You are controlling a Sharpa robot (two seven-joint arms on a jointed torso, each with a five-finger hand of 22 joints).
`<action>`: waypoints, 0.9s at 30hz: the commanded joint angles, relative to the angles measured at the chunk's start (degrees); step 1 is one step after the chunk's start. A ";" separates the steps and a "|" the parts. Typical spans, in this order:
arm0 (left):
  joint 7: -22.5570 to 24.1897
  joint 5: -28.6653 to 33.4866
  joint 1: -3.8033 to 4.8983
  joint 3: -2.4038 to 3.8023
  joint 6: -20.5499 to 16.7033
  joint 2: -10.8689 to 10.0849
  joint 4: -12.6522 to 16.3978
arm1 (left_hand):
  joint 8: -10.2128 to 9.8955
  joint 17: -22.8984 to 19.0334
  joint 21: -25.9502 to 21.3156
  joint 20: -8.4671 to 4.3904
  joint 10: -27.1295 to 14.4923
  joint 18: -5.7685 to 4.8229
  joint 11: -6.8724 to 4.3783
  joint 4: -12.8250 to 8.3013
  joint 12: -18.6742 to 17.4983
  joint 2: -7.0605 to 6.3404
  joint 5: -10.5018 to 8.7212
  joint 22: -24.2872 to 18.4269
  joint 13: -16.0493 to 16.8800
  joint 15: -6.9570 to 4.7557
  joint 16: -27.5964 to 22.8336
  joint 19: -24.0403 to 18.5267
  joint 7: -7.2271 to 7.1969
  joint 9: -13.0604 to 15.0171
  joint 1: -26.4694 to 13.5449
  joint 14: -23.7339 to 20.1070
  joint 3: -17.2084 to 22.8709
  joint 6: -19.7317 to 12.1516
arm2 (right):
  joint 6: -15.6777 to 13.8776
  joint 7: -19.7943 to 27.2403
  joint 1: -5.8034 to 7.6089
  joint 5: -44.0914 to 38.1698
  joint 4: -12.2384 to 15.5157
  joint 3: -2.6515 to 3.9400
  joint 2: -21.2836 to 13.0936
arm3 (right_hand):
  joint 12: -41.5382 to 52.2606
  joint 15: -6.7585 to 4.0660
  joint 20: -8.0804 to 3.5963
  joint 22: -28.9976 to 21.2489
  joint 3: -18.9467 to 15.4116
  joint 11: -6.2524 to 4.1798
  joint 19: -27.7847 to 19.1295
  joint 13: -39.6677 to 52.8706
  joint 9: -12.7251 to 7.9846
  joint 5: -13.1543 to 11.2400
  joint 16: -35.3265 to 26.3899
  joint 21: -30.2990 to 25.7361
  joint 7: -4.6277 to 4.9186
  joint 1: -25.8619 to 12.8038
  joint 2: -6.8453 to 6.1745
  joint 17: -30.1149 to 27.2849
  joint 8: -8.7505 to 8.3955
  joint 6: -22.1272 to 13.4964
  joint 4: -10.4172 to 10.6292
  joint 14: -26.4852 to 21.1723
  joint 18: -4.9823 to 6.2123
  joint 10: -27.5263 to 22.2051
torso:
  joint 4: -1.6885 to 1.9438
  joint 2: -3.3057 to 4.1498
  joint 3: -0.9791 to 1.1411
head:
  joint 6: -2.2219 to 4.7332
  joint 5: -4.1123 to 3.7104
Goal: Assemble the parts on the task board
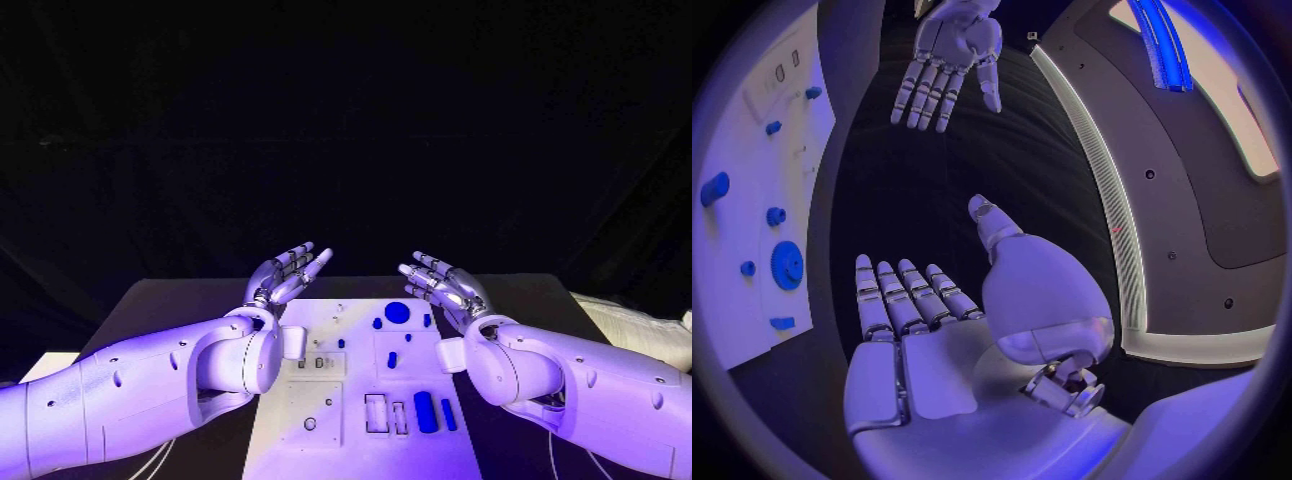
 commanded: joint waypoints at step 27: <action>-0.97 -4.20 0.35 0.33 9.69 -3.77 2.67 | 3.73 7.25 9.82 -4.35 42.10 4.27 -4.33 -3.41 5.14 6.29 0.26 3.26 2.26 -6.25 9.01 41.17 2.53 1.44 8.17 40.68 1.29 33.00 | 8.24 -10.62 1.21 -49.14 -4.43 3.28 -1.36 | 1.97 -8.82 -3.49 4.97 10.37 -6.42 32.70 1.58 1.92 -1.93 5.85 14.61 3.60 9.43 -2.84 2.30 2.29 39.70 -9.76 50.76 6.65 44.56 | 2.43 4.32 -0.19 | -0.08 -1.81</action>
